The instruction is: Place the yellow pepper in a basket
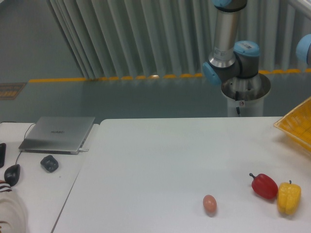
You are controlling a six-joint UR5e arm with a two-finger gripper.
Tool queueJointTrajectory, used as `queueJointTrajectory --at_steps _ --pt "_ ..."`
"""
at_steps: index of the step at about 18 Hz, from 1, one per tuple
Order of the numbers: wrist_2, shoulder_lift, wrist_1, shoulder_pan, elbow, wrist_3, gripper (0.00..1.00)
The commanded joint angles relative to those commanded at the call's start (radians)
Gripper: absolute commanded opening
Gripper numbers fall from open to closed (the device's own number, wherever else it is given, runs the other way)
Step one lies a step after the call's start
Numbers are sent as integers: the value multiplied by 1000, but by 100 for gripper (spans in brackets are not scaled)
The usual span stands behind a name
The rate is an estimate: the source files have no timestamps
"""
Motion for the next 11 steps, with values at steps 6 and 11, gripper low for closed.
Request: queueJointTrajectory --at_steps 6,11 --pt "2 5 2 -2 -2 -2 100" --pt "9 9 5 3 -8 -15 100"
